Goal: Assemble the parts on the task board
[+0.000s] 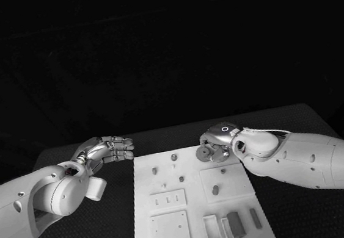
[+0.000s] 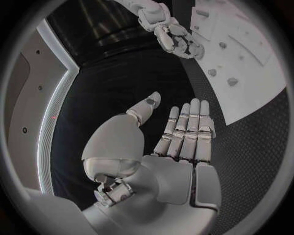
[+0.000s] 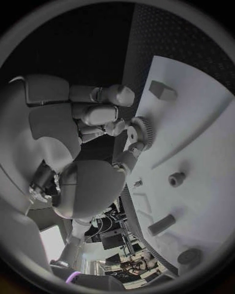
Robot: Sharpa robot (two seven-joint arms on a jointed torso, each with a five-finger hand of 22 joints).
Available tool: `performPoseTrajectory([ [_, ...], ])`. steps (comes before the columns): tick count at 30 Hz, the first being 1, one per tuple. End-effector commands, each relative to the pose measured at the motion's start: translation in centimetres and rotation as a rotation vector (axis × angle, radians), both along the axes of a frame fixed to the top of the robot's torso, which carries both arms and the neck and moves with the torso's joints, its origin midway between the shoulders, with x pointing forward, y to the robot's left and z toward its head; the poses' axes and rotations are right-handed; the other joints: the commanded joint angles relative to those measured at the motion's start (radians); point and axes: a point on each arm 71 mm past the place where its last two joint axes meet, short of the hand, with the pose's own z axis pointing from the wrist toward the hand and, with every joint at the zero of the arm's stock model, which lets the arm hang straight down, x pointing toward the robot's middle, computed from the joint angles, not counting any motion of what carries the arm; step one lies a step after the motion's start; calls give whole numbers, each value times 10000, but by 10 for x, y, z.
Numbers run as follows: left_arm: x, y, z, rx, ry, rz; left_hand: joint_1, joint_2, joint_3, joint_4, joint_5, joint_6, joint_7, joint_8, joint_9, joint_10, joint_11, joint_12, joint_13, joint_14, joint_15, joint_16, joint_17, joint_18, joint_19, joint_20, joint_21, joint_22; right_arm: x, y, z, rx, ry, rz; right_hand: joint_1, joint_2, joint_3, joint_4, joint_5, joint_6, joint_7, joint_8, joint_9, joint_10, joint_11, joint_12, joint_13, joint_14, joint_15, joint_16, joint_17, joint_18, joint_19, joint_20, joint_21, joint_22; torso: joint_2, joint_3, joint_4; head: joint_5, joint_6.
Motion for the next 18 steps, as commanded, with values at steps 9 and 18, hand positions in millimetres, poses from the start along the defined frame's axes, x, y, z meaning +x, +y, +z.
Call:
performPoseTrajectory([
  [9, 0, -2, 2, -61, -132, -118, -112, 14, -43, 22, -51, -16, 225, -61, 16, -23, 26, -79, -19, 36, 32, -66, 20, -31, 55, -4, -60, -1, -15, 34, 17, 32, -1114, 661, -35, -241, 45, 192, -7, 1008, 229, -81, 22, 35, -68, -11, -79, 12, -75, -58, 9, 668, 111, -21, 73, 167, -12, -7, 9, -14, 73],
  [18, 0, -3, 2, -70, -141, -137, -115, 17, -44, 24, -51, -21, 228, -67, 17, -28, 29, -86, -21, 38, 32, -69, 23, -32, 58, -4, -63, -1, -27, 68, 19, -94, -1654, 1424, -19, -341, 89, 280, -7, 980, 233, -119, 34, 56, -66, -30, -112, 9, -75, -67, -7, 668, 131, -27, 71, 162, -8, -15, 24, 18, 117],
])
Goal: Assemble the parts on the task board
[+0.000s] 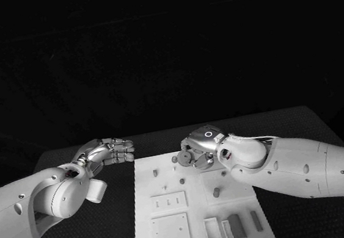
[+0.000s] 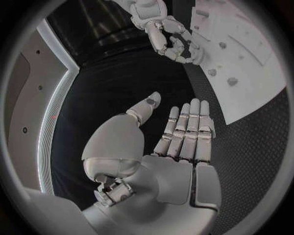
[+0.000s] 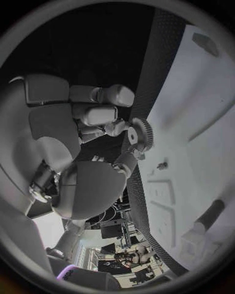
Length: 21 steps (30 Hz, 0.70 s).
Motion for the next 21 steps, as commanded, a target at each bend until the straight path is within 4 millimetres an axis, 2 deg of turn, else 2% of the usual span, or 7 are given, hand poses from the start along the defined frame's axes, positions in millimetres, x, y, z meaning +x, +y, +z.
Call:
performPoseTrajectory([
  [1, 0, -3, 2, -74, -131, -149, -115, 17, -45, 24, -51, -21, 229, -68, 17, -28, 30, -45, -12, 38, 32, -39, 17, -30, 59, -4, -63, 0, -4, 11, 2, -278, -703, 197, -12, -114, -17, 68, -7, 876, 333, -70, 4, 6, -47, -30, -15, 12, -76, -67, 1, 622, 93, 9, 34, 161, 3, -6, 11, 19, 25],
  [7, -1, -3, 2, -78, -129, -163, -118, 17, -47, 25, -51, -26, 233, -72, 17, -29, 31, -48, -13, 40, 32, -41, 20, -31, 60, -4, -66, 0, -6, 28, -3, -269, -705, 334, 3, -156, 1, 105, -7, 878, 334, -80, 11, 23, -45, -35, -29, 16, -74, -69, 5, 622, 105, 9, 35, 160, 12, -23, 47, 9, 36],
  [13, 0, -4, 2, -82, -132, -182, -121, 18, -49, 26, -51, -28, 236, -76, 17, -30, 32, -50, -14, 40, 32, -43, 22, -31, 61, -4, -68, 0, -6, 40, -15, -424, -485, 373, 10, -165, 8, 119, -7, 877, 335, -85, 14, 28, -45, -37, -35, 18, -74, -69, 6, 622, 110, 9, 35, 159, 9, -24, 65, 2, 14],
  [14, 0, -4, 2, -81, -129, -183, -121, 19, -48, 26, -51, -28, 237, -76, 17, -29, 32, -51, -14, 41, 32, -43, 22, -31, 61, -4, -68, 0, -5, 42, -17, -467, -440, 376, 12, -165, 10, 121, -7, 876, 335, -86, 14, 29, -44, -38, -36, 18, -74, -69, 7, 622, 110, 9, 35, 159, 8, -34, 78, 3, 7],
  [17, 0, -5, 2, -81, -127, -185, -123, 20, -49, 26, -51, -28, 238, -77, 18, -29, 32, -52, -14, 41, 32, -44, 23, -32, 62, -4, -69, 0, -4, 44, -21, -564, -361, 343, 12, -163, 13, 130, -7, 872, 337, -90, 15, 31, -43, -39, -38, 18, -74, -70, 4, 622, 112, 9, 34, 159, 10, -31, 79, 28, -11],
  [19, 0, -4, 2, -78, -124, -178, -123, 20, -50, 27, -51, -29, 239, -78, 18, -29, 33, -52, -14, 41, 32, -45, 24, -32, 62, -4, -70, 0, -4, 45, -23, -611, -322, 332, 12, -163, 14, 136, -7, 869, 338, -94, 15, 33, -43, -40, -40, 15, -73, -72, -3, 622, 113, 9, 34, 158, 13, -20, 58, 42, -29],
  [21, 0, -4, 2, -78, -124, -180, -125, 19, -51, 27, -51, -30, 241, -80, 18, -28, 32, -53, -14, 42, 32, -46, 25, -32, 63, -4, -71, 0, -3, 46, -25, -666, -286, 315, 13, -163, 15, 143, -7, 863, 339, -99, 15, 34, -41, -42, -43, 9, -72, -75, -18, 622, 114, 10, 33, 158, 13, -33, 70, 34, -24],
])
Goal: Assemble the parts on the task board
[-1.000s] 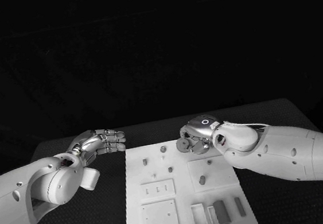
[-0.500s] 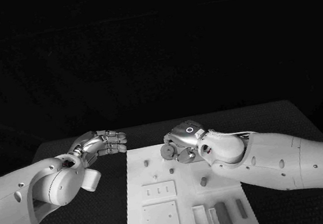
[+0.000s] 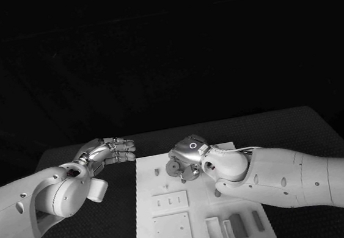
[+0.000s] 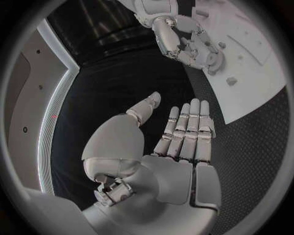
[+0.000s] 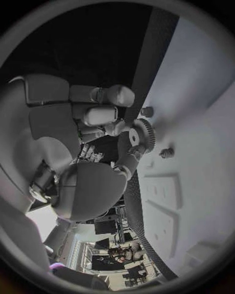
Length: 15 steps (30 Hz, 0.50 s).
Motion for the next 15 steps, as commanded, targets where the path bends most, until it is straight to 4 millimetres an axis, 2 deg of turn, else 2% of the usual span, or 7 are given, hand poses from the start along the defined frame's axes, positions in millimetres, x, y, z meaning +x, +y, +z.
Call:
performPoseTrajectory([
  [1, 0, -3, 2, -71, -123, -146, -85, -20, -51, 27, -51, -30, 242, -41, 10, -28, 32, -53, -15, 42, 32, -46, 17, -30, 62, -5, -32, 0, 1, 1, -2, -245, -41, -74, 101, 4, -5, 66, 31, 350, 349, 64, 6, 37, -42, -41, -12, 11, -74, -39, -10, 604, 55, 2, 34, 158, 3, -8, 8, 0, -3],
  [15, -1, -3, 2, -75, -116, -159, -93, -24, -55, 29, -51, -35, 253, -49, 11, -26, 32, -56, -16, 44, 31, -51, 22, -31, 66, -5, -36, 1, 5, 3, -3, -267, -97, -212, 114, 5, 1, 85, 31, 324, 357, 41, 6, 41, -36, -49, -23, 8, -69, -44, -17, 604, 57, 3, 30, 156, 3, 19, -23, 45, -10],
])
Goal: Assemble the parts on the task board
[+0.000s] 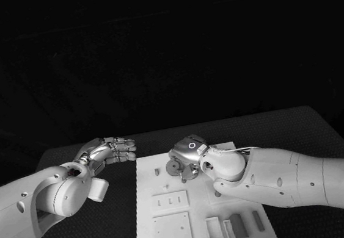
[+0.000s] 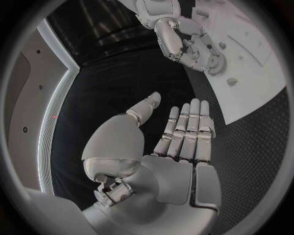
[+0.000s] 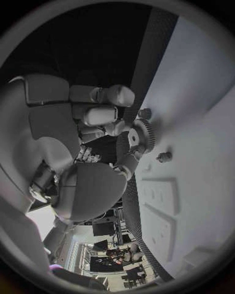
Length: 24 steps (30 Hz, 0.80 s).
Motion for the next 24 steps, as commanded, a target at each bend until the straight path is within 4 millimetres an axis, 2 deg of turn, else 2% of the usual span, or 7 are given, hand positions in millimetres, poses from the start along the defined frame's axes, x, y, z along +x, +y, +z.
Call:
performPoseTrajectory([
  [1, -1, -3, 2, -70, -111, -148, -94, -24, -55, 29, -51, -36, 253, -49, 13, -26, 32, -56, -16, 44, 31, -51, 14, -31, 66, -5, -37, 1, 0, 0, -1, -161, -67, -73, 116, 7, -8, 76, 32, 324, 354, 68, 11, 41, -36, -40, -13, 6, -70, -45, 3, 603, 47, 11, 30, 156, 2, 12, -16, 16, -13],
  [13, -1, -3, 2, -77, -103, -173, -97, -27, -57, 30, -51, -37, 257, -54, 14, -23, 31, -58, -17, 46, 31, -56, 18, -31, 69, -6, -41, 2, 2, 0, -1, -170, -109, -174, 127, 7, -8, 83, 32, 311, 359, 54, 12, 42, -31, -45, -19, 3, -66, -49, -1, 603, 47, 11, 27, 156, 8, 31, -26, 22, -25],
  [24, 0, -4, 2, -80, -97, -194, -100, -28, -59, 31, -51, -38, 258, -57, 16, -23, 32, -60, -17, 47, 31, -59, 21, -31, 70, -7, -44, 2, 3, 3, -1, -134, -154, -193, 136, 4, -8, 86, 31, 295, 365, 41, 12, 42, -27, -49, -25, -6, -63, -55, -22, 603, 47, 11, 24, 155, 7, 21, -23, 19, -27],
])
